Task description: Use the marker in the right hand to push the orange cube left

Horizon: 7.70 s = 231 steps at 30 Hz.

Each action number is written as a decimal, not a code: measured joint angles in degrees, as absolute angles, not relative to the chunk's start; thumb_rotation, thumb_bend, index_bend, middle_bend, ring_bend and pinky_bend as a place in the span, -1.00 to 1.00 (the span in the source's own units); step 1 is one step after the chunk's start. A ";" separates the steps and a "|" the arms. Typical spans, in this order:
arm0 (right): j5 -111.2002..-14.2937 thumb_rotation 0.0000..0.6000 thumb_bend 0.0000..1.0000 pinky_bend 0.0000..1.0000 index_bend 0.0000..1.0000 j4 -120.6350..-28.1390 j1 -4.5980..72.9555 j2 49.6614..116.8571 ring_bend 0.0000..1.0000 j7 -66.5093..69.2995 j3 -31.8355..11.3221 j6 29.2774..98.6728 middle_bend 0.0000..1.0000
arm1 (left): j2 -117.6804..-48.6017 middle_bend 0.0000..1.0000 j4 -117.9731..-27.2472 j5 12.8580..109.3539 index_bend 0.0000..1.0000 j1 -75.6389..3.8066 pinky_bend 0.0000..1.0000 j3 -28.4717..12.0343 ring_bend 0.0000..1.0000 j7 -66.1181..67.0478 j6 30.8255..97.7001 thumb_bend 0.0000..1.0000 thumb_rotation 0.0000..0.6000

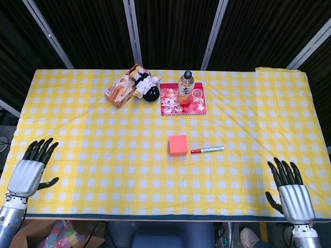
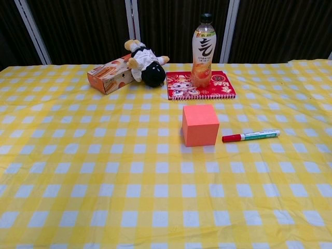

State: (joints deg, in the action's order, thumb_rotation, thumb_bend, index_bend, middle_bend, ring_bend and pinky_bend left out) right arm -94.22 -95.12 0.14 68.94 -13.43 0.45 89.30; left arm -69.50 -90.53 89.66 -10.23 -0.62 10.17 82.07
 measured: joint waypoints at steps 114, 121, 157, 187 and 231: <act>-44.44 1.00 -0.03 -0.96 0.17 -84.38 39.72 93.41 -1.00 -31.79 -16.14 61.76 -0.52 | -67.42 -1.00 -93.07 87.06 -1.00 -11.90 -0.96 -0.47 -1.00 6.33 77.75 -1.00 1.00; -42.53 1.00 -0.02 -0.96 0.17 -87.08 39.55 91.19 -1.00 -32.99 -16.68 63.30 -0.52 | -67.37 -1.00 -93.19 87.18 -1.00 -11.87 -0.96 -0.39 -1.00 6.30 77.85 -1.00 1.00; -37.31 1.00 -0.01 -0.96 0.19 -81.90 47.43 103.05 -1.00 -39.55 -17.82 63.96 -0.49 | -65.78 -1.00 -93.91 86.89 -1.00 -12.54 -0.96 0.17 -1.00 2.66 75.71 -1.00 1.00; -34.34 1.00 -0.01 -0.96 0.19 -86.50 44.65 102.11 -1.00 -42.52 -17.39 71.55 -0.48 | -65.46 -1.00 -94.05 88.79 -1.00 -12.55 -0.96 0.95 -1.00 2.38 76.23 -1.00 1.00; -31.73 1.00 -0.01 -0.96 0.19 -81.06 48.76 112.11 -1.00 -48.57 -22.08 75.50 -0.47 | -65.04 -1.00 -94.26 89.52 -1.00 -12.70 -0.96 1.41 -1.00 1.55 76.24 -1.00 1.00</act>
State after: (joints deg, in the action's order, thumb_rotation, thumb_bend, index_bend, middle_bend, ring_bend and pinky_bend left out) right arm -31.73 -81.06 48.76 112.11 -48.57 -22.08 75.50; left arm -65.04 -94.26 89.52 -12.70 1.41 1.55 76.24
